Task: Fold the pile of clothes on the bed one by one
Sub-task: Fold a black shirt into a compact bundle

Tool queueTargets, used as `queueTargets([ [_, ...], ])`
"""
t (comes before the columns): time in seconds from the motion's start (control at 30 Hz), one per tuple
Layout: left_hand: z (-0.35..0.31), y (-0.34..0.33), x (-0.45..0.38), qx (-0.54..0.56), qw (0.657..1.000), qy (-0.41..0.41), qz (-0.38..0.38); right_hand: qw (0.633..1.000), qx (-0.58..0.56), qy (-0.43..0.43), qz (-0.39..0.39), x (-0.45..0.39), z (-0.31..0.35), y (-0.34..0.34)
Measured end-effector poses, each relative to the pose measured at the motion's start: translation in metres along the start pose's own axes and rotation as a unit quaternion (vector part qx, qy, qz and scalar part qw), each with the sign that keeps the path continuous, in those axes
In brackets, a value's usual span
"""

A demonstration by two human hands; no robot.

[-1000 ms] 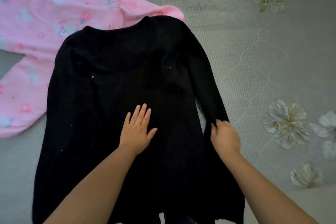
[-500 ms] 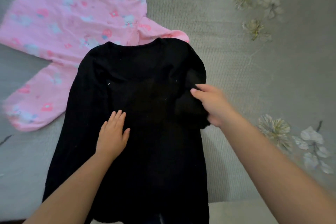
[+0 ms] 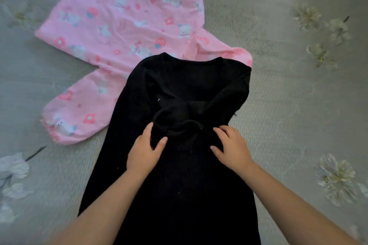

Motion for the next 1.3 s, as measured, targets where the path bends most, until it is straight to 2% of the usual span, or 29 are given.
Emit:
queueTargets([
  [0.07,-0.009,-0.019,-0.017,0.010,0.997,0.051,0.051,0.996,0.077,-0.019,0.051,-0.002,-0.007,-0.018],
  [0.17,-0.014,-0.017,-0.033,0.062,0.992,0.103,0.030,0.999,0.047,-0.026,0.010,-0.012,-0.010,-0.016],
  [0.23,-0.024,-0.006,-0.040,0.133,0.989,0.060,-0.001,0.998,0.054,-0.040,0.013,-0.020,-0.017,-0.011],
  [0.27,-0.030,-0.002,-0.045,0.171,0.985,0.021,0.006,0.996,0.066,-0.050,0.034,-0.022,-0.022,-0.012],
  [0.33,-0.042,0.007,-0.049,0.259,0.963,-0.045,0.067,0.992,0.109,-0.047,0.038,-0.020,-0.026,-0.010],
  [0.4,-0.043,0.022,-0.051,0.301,0.942,-0.054,0.134,0.987,0.152,-0.047,0.015,-0.013,-0.025,-0.008],
  [0.47,-0.029,0.035,-0.057,0.247,0.952,-0.008,0.181,0.985,0.147,-0.083,0.033,-0.011,-0.031,-0.010],
  [0.57,-0.008,0.049,-0.063,-0.016,0.976,0.051,0.211,0.990,0.111,-0.086,-0.012,-0.011,-0.029,-0.002],
  [0.6,-0.006,0.051,-0.063,-0.130,0.970,0.054,0.198,0.990,0.102,-0.081,-0.045,-0.009,-0.025,0.002],
  [0.67,-0.017,0.058,-0.061,-0.284,0.954,0.037,0.093,0.987,0.035,-0.087,-0.128,-0.002,-0.026,0.012],
  [0.7,-0.032,0.058,-0.059,-0.308,0.951,0.011,0.035,0.982,-0.034,-0.105,-0.154,0.002,-0.035,0.013],
  [0.77,-0.069,0.043,-0.056,-0.314,0.947,-0.062,-0.015,0.939,-0.199,-0.183,-0.215,0.014,-0.068,0.010],
  [0.87,-0.124,-0.005,-0.054,-0.301,0.938,-0.170,0.015,0.871,-0.326,-0.269,-0.251,0.031,-0.116,-0.006],
  [0.93,-0.162,-0.035,-0.057,-0.264,0.940,-0.214,0.034,0.852,-0.364,-0.272,-0.259,0.032,-0.133,-0.011],
  [1.03,-0.215,-0.075,-0.071,-0.229,0.941,-0.244,0.058,0.862,-0.379,-0.236,-0.241,0.023,-0.143,-0.014],
  [1.13,-0.256,-0.108,-0.091,-0.221,0.945,-0.229,0.070,0.884,-0.394,-0.177,-0.177,0.009,-0.143,-0.020],
  [1.23,-0.277,-0.135,-0.108,-0.289,0.938,-0.184,0.055,0.904,-0.365,-0.147,-0.169,0.001,-0.145,-0.019],
  [1.3,-0.284,-0.148,-0.115,-0.347,0.923,-0.163,0.042,0.900,-0.353,-0.143,-0.210,0.003,-0.147,-0.013],
])
Point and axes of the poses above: each hand's wrist, its own x-axis away from the middle knuckle, its own y-axis out of the back of the hand, z = x × y, the point moved 7 cm from there along -x, towards the middle knuckle, and after that the axes turned 14 degrees about z, right-handed, at the moved point
